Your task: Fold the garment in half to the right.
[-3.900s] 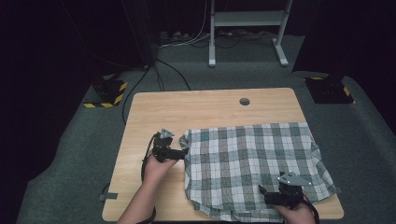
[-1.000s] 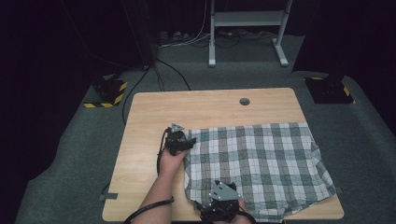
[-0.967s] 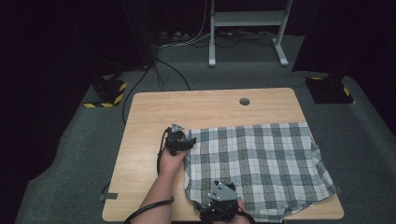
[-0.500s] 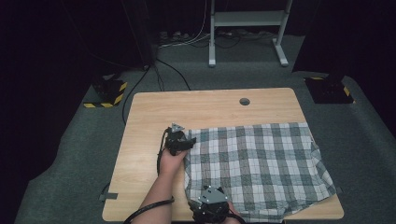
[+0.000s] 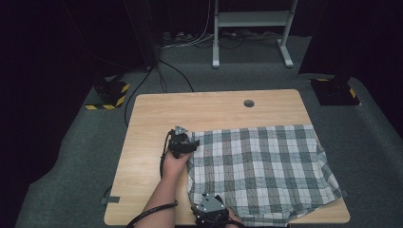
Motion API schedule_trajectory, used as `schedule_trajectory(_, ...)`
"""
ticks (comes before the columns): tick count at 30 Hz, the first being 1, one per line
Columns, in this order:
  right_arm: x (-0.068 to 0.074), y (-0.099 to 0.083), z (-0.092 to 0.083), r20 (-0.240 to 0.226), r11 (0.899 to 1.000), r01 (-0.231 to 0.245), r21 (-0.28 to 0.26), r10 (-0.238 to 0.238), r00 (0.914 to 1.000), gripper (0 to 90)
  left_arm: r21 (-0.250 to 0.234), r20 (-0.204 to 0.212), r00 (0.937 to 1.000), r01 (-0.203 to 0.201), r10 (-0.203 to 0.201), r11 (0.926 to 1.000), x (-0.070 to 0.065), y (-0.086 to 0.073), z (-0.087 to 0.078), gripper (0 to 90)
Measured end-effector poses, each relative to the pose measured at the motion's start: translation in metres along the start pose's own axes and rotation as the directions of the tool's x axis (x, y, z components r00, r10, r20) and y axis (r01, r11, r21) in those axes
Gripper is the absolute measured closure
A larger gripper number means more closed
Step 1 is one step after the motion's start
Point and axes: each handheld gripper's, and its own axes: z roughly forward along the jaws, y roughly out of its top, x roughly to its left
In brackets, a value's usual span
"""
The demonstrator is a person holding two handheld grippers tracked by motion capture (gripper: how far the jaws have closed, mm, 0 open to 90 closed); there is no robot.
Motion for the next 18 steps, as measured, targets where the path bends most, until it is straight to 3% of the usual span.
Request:
schedule_trajectory(9,-0.0029,-0.0035,0.0004,0.034,1.000,0.019,-0.010,-0.019,0.9993,62.3,0.000,-0.001,1.0000,-0.001,0.001,1.0000,0.0000,0.0000,0.0000,37.8)
schedule_trajectory(12,-0.0011,-0.0051,0.0002,0.050,0.998,0.052,-0.021,-0.051,0.9974,70.0,-0.001,0.000,1.0000,0.001,-0.001,1.0000,0.0001,-0.0001,-0.0001,38.0)
schedule_trajectory(18,-0.0019,-0.0058,0.0003,0.044,0.998,0.052,-0.022,-0.051,0.9978,76.1,-0.002,-0.003,1.0000,0.003,-0.003,1.0000,0.0000,0.0000,0.0000,39.2)
